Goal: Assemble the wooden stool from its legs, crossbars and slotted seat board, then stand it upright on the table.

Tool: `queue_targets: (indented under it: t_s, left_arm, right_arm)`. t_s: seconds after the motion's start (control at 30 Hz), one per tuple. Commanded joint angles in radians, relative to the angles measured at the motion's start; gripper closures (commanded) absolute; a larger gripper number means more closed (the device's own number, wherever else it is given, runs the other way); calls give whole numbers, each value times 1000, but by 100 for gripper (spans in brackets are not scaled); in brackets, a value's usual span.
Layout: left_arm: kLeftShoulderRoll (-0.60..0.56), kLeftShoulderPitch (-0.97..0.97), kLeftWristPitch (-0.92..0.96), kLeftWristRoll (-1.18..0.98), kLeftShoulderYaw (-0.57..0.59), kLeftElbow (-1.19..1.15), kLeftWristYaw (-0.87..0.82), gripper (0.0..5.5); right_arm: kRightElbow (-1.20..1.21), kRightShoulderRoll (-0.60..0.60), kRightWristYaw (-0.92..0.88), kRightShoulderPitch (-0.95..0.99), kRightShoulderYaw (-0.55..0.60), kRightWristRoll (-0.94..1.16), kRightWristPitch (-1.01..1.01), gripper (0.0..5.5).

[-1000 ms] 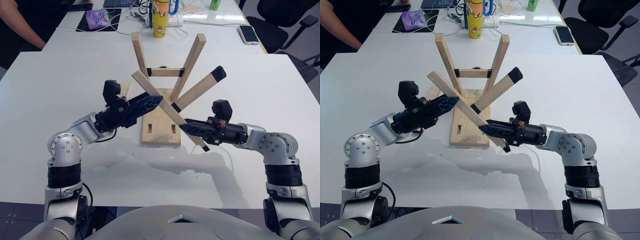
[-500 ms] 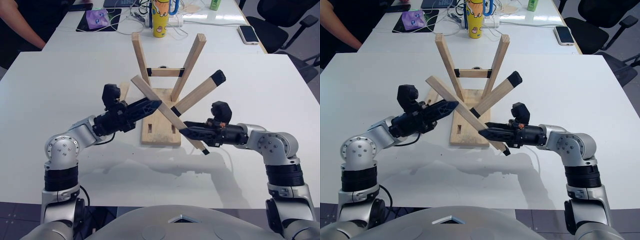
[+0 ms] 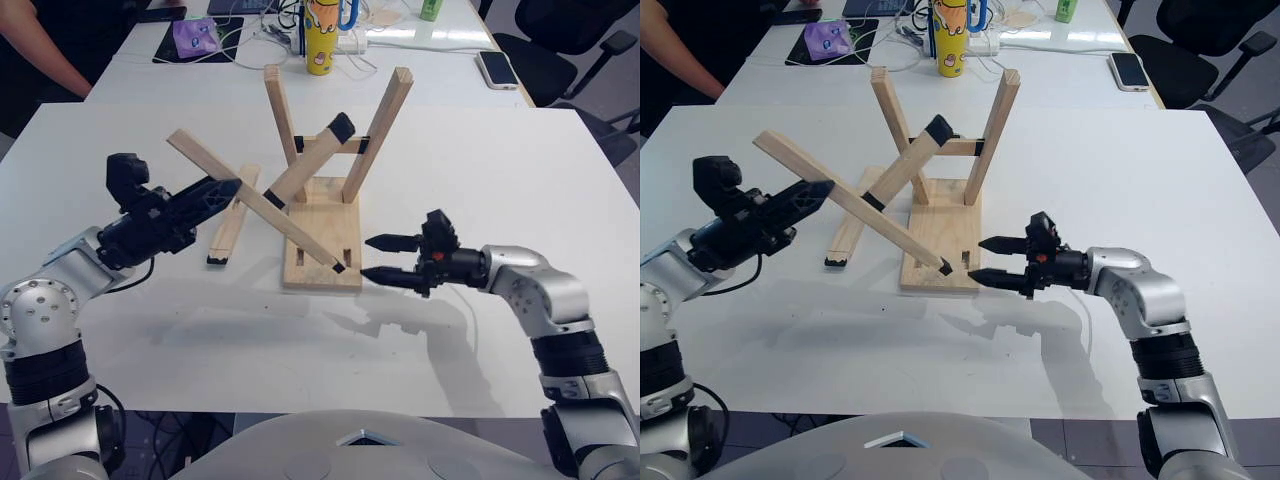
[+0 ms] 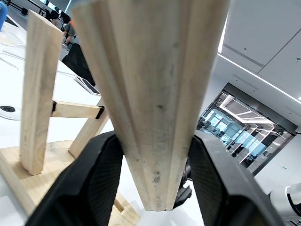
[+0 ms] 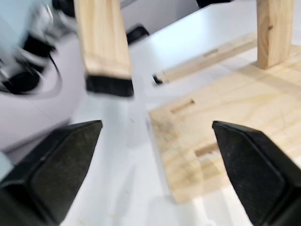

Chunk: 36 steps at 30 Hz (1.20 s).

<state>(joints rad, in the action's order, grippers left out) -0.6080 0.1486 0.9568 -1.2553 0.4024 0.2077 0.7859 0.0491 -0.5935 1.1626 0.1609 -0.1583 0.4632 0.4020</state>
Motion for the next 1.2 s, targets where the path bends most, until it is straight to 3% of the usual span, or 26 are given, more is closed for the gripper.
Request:
queue_targets:
  t_s: [0.03,0.3,0.47,0.57,0.63,0.73,0.93,1.2]
  left_arm:
    - [-54,53,-43,22,48,0,8,343]
    - [-33,57,-143,155,-26,45,19,343]
    - [-21,59,-267,310,-101,75,27,343]
    - [-1,78,-380,428,-148,78,24,343]
    - [5,100,-460,515,-192,80,26,343]
    - [17,123,-528,582,-243,80,47,343]
    - [-12,202,-633,694,-345,-42,181,343]
    - [-35,274,-672,744,-379,-154,307,343]
  right_arm:
    - [-50,45,-145,-28,-154,-366,-470,106]
    - [-310,48,-425,94,-197,-708,-781,106]
    - [-383,29,-445,156,-144,-669,-855,106]
    - [-302,36,-248,108,-127,-432,-720,106]
    - [-196,40,-142,51,-86,-196,-487,130]
    - [-116,83,-175,17,-12,-3,-282,177]
    - [-128,323,-639,2,63,-97,-207,282]
    - [-120,448,-807,-32,-17,-228,-139,403]
